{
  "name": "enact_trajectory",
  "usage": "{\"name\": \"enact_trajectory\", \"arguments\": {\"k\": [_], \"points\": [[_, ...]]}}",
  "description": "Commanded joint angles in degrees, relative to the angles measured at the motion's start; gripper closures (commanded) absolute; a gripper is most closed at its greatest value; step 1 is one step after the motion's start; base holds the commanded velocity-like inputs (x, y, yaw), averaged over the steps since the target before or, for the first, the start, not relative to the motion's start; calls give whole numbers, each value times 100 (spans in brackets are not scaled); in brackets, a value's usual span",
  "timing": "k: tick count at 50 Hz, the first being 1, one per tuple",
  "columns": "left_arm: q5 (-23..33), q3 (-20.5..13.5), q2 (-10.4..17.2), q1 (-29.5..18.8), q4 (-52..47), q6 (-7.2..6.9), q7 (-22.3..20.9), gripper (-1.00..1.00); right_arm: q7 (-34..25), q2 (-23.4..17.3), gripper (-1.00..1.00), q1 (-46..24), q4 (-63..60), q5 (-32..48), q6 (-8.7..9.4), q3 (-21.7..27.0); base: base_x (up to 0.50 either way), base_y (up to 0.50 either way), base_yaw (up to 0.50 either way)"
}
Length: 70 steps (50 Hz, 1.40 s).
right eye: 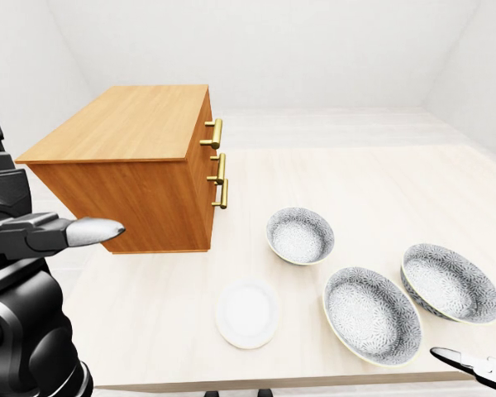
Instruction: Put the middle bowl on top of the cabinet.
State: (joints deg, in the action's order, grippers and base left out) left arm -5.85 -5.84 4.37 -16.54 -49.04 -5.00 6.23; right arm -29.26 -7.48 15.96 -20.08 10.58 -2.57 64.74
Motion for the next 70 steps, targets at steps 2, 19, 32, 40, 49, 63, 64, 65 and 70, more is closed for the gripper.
{"name": "enact_trajectory", "arguments": {"k": [2, 19, 32, 40, 49, 63, 64, 65, 70], "points": [[9, 9, -11, 26, -10, 0, -9, -100, 719, -38, -100, 226, 934, 735, -243, -61, 0, 0, 0], [36, 16, -24, 33, -43, 0, 14, -100, 1317, -304, -100, 293, 1592, 1309, -243, -68, 0, 0, 0], [50, 20, -28, 20, -46, 0, 35, -100, 2542, -699, -100, 356, 2568, 2450, -243, -168, 0, 0, 0], [67, 30, -31, 44, -47, 0, 28, -100, 2867, -845, -100, 301, 2468, 2891, -243, -314, 0, 0, 0], [67, 34, -28, 44, -96, 0, -4, -100, 3209, -1018, -100, 181, 2432, 3511, -243, -678, 0, 0, 0], [82, 44, -31, 33, -103, 0, -15, -100, 3539, -1245, -100, 53, 2461, 4169, -243, -1223, 0, 0, 0], [85, 42, -31, 37, -87, 0, -19, -100, 3553, -1255, -100, 54, 2479, 4204, -243, -1248, 0, 0, 0], [86, 42, -31, 41, -84, 0, -21, -100, 3601, -1259, -100, 56, 2510, 4254, -243, -1267, 0, 0, 0], [93, 45, -35, 39, -98, 0, -20, -100, 3873, -1331, -100, 43, 2690, 4601, -243, -1418, 0, 0, 0]]}}
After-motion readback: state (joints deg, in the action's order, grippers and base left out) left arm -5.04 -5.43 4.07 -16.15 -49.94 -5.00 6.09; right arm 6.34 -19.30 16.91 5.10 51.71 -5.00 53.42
